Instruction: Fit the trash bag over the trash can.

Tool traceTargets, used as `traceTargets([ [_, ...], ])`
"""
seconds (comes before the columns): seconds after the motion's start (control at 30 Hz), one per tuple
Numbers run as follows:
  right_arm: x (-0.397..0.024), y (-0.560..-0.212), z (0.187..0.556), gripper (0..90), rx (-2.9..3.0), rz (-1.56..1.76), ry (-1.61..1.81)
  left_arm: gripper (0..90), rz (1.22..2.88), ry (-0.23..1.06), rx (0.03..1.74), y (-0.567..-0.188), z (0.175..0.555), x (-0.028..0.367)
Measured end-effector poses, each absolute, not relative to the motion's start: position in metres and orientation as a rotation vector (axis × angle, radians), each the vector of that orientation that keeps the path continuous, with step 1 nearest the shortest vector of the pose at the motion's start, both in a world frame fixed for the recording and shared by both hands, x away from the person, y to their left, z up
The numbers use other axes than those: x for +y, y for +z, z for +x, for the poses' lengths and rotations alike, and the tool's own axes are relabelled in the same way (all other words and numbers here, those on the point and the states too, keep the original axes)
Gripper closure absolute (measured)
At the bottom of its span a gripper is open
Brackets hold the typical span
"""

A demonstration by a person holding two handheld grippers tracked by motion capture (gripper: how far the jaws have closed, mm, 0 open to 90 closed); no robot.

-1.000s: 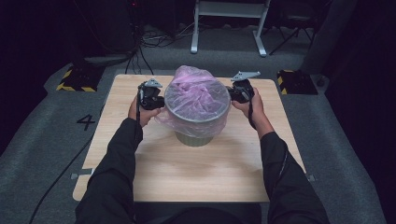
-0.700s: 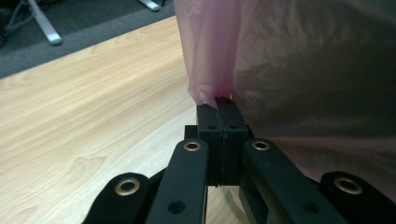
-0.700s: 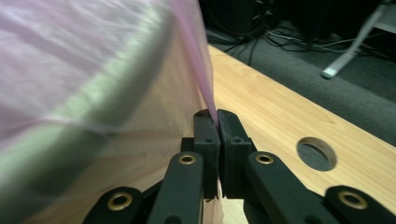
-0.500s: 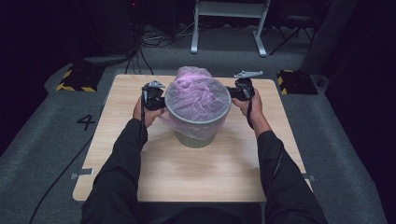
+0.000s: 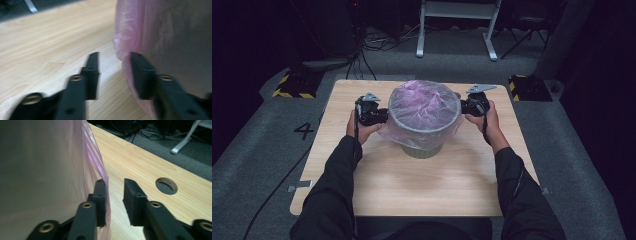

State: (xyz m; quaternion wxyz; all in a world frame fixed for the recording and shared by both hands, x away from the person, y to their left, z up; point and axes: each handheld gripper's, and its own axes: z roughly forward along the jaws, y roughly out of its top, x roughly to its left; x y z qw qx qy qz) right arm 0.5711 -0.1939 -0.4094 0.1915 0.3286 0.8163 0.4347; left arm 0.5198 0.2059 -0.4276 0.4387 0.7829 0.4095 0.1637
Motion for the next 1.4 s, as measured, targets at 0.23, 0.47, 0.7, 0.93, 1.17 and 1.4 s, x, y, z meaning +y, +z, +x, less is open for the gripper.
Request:
traceTargets([
  [0.23,-0.211,-0.404,0.557,41.5,2.243,0.908,1.175,31.8,1.785,0.488,1.049,-0.418,0.494,0.236],
  [0.47,-0.236,-0.393,0.541,35.7,2.182,0.917,1.150,28.5,1.833,0.529,0.858,-0.403,0.459,0.245],
  [0.7,-0.254,-0.393,0.522,30.4,2.211,0.852,1.139,22.8,1.983,0.462,0.727,-0.409,0.425,0.226],
  [0.93,-0.232,-0.397,0.488,25.0,2.372,0.549,1.151,22.7,2.075,0.451,0.691,-0.426,0.418,0.200],
  [1.17,-0.209,-0.403,0.488,29.6,2.352,0.550,1.153,32.3,2.088,0.519,0.697,-0.435,0.425,0.182],
  [1.4,-0.195,-0.419,0.493,77.3,2.403,0.481,1.125,72.3,2.082,0.579,0.716,-0.437,0.434,0.181],
])
